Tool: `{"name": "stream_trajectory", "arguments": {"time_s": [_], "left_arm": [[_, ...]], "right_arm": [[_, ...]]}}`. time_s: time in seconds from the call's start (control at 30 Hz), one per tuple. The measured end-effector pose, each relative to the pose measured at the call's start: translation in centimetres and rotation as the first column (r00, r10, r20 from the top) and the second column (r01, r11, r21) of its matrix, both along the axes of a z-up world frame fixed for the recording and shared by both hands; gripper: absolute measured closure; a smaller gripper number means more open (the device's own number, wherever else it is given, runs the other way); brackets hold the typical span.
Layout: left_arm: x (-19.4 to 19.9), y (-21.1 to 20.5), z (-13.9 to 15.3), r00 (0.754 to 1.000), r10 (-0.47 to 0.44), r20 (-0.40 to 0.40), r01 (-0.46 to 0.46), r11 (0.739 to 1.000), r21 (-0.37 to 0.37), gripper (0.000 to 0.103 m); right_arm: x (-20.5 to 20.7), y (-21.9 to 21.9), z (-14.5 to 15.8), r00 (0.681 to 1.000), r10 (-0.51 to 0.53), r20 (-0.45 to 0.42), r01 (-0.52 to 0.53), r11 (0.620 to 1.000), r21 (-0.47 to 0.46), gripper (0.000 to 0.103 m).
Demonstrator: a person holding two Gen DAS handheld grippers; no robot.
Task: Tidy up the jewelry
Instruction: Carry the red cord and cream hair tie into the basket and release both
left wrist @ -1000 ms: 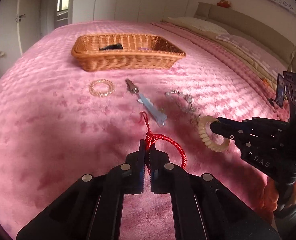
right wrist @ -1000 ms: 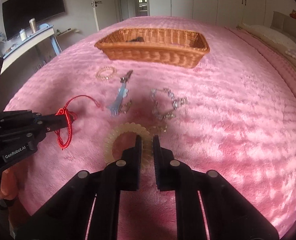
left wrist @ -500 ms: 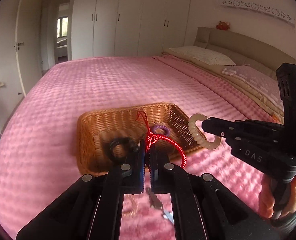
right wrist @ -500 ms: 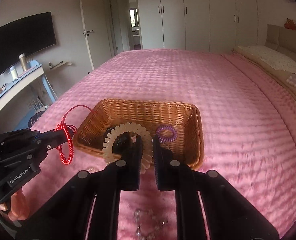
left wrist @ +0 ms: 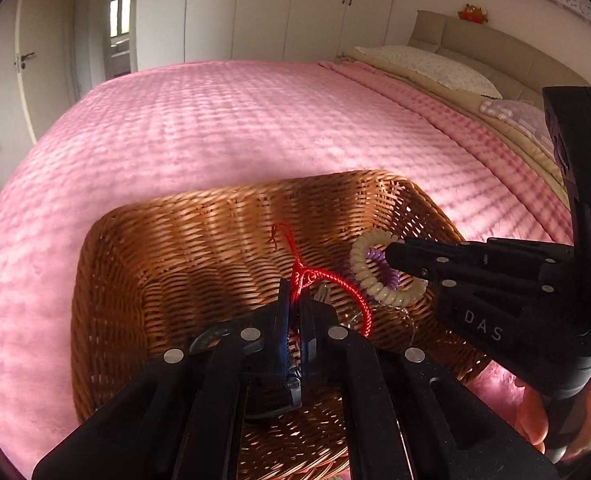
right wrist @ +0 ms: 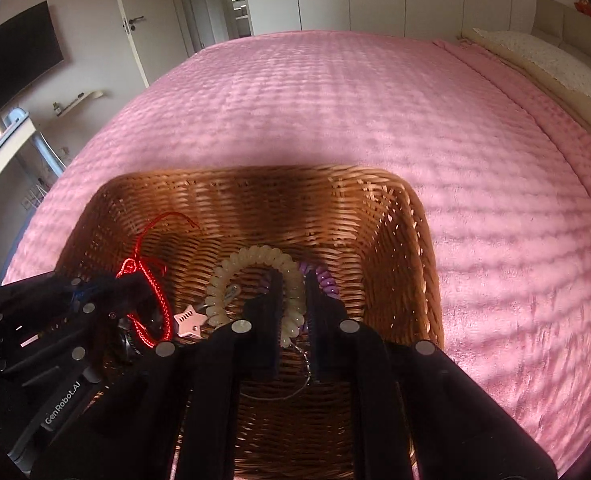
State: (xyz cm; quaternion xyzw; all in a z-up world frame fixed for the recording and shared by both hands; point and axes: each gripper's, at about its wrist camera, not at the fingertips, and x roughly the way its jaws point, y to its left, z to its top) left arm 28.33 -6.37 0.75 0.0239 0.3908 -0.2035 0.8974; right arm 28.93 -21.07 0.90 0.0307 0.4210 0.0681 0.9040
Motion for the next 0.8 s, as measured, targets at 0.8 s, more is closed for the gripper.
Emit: {"name": "stream_trajectory", "arguments": {"time_s": [0.8], "left_arm": [[-15.2, 11.0, 6.0, 0.995, 0.032, 0.099, -0.013, 0.982, -0.189, 0.059]], "right_arm": [[-18.6, 2.4, 5.1, 0.980, 0.081, 0.184, -0.092, 0.994, 0.053, 0.057]]}}
